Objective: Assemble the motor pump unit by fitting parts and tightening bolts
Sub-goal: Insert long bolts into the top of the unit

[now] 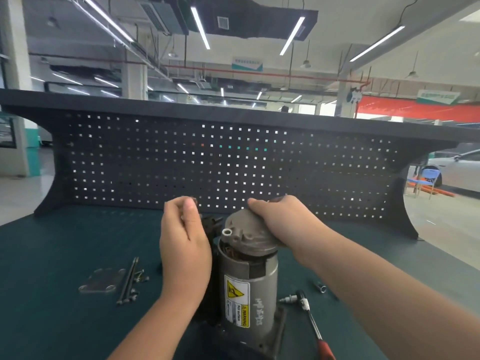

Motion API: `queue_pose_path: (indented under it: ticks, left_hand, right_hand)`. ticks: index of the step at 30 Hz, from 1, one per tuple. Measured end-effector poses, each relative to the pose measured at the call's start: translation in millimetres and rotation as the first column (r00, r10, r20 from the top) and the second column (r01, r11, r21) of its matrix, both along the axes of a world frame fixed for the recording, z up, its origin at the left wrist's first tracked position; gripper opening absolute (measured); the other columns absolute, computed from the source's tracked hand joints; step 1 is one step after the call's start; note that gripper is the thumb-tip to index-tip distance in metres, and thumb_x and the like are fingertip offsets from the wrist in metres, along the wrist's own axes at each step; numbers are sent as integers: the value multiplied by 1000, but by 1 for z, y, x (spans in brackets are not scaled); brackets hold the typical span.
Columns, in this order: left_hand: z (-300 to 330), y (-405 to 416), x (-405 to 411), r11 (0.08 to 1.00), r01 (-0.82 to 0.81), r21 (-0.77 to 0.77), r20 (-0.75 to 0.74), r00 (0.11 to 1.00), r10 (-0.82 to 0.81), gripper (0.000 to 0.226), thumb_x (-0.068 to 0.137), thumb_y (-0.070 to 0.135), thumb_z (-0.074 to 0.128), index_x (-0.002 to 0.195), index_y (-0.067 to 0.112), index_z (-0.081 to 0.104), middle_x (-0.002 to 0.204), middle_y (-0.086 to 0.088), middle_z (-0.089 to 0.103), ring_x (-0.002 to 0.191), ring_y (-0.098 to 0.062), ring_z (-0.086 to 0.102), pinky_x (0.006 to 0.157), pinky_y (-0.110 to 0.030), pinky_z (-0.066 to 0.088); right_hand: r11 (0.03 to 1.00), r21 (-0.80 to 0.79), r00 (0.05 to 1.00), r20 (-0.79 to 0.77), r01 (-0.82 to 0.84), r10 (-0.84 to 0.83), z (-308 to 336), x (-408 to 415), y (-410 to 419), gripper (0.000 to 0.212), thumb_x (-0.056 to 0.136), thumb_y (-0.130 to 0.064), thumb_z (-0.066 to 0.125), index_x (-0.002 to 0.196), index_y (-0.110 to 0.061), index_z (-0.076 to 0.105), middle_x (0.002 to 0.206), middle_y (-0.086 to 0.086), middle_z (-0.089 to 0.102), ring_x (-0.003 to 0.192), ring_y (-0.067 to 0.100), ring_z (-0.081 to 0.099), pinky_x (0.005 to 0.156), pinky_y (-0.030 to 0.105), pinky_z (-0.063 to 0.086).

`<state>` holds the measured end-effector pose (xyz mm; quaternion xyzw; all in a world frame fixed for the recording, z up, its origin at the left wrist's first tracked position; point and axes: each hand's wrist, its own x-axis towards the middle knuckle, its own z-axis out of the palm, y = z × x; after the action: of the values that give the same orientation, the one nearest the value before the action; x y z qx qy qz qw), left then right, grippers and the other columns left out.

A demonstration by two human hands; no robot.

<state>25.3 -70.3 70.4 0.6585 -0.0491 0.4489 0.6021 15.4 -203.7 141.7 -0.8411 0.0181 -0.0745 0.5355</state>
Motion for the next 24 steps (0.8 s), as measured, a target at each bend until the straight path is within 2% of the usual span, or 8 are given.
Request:
queue_pose_path:
  ticks: [2, 5, 7, 10, 14, 17, 20, 24]
  left_hand:
    - [0, -6, 1, 997, -47, -58, 29, 998, 49, 22, 100, 40, 29, 91, 28, 46, 84, 11, 55, 73, 7, 53, 63, -3, 38]
    - [1, -12, 3, 985, -138, -100, 33, 989, 142, 22, 103, 32, 29, 92, 21, 45, 80, 6, 55, 71, 2, 53, 59, -9, 38]
    - [1, -15, 2, 977, -176, -117, 39, 983, 181, 23, 103, 35, 27, 94, 20, 42, 79, 3, 54, 70, -6, 53, 57, -15, 37]
    - [-7, -19, -1, 972, -197, -127, 91, 974, 209, 24, 101, 42, 26, 100, 21, 38, 89, -2, 53, 75, -5, 52, 61, -13, 38]
    - [-19, -25, -4, 977, -191, -91, 142, 969, 203, 44, 98, 47, 21, 111, 11, 45, 103, -10, 50, 84, -16, 49, 72, -24, 39]
    - [-32, -29, -9, 986, -162, 42, 177, 972, 152, 60, 100, 47, 21, 122, -3, 46, 125, -16, 45, 109, -29, 49, 91, -47, 44]
    - [-48, -33, -13, 973, -148, 177, 209, 972, 110, 85, 93, 69, 23, 132, -5, 41, 145, -11, 21, 129, -35, 37, 99, -63, 39]
    - [-59, -42, -16, 932, -235, 274, 183, 965, 190, 97, 73, 82, 47, 136, 8, 45, 153, -17, 7, 138, -43, 22, 105, -67, 29]
  right_hand:
    - [991, -130, 996, 80, -27, 38, 1, -2, 0, 12, 92, -24, 58, 103, -21, 57, 90, -1, 63, 74, 15, 58, 60, 25, 44]
    - [940, -309, 970, 144, -144, 196, 6, -4, 0, 18, 93, -21, 55, 107, -30, 62, 89, -8, 66, 74, 10, 62, 62, 18, 50]
    - [833, -492, 938, 88, -252, 335, 14, -9, -3, 20, 92, -38, 59, 107, -29, 67, 95, -13, 69, 82, 1, 64, 66, 8, 47]
    - [602, -702, 890, -101, -380, 444, 29, -14, -11, 59, 78, -70, 58, 124, -34, 60, 117, -20, 64, 104, -1, 60, 89, 16, 45]
    - [422, -789, 863, -255, -446, 435, 50, -12, -12, 95, 54, -81, 59, 138, -39, 46, 133, -23, 53, 118, 2, 51, 100, 23, 38]
    - [337, -813, 850, -322, -474, 417, 61, -8, -10, 89, 58, -75, 69, 137, -42, 46, 126, -26, 55, 114, 2, 53, 100, 24, 39]
    - [298, -828, 847, -337, -474, 411, 68, -5, -8, 80, 62, -66, 76, 134, -43, 50, 106, -31, 57, 100, -6, 55, 84, 13, 37]
    - [296, -868, 873, -260, -398, 412, 71, -6, -3, 72, 53, -72, 76, 119, -46, 61, 89, -36, 59, 89, -16, 52, 77, 12, 39]
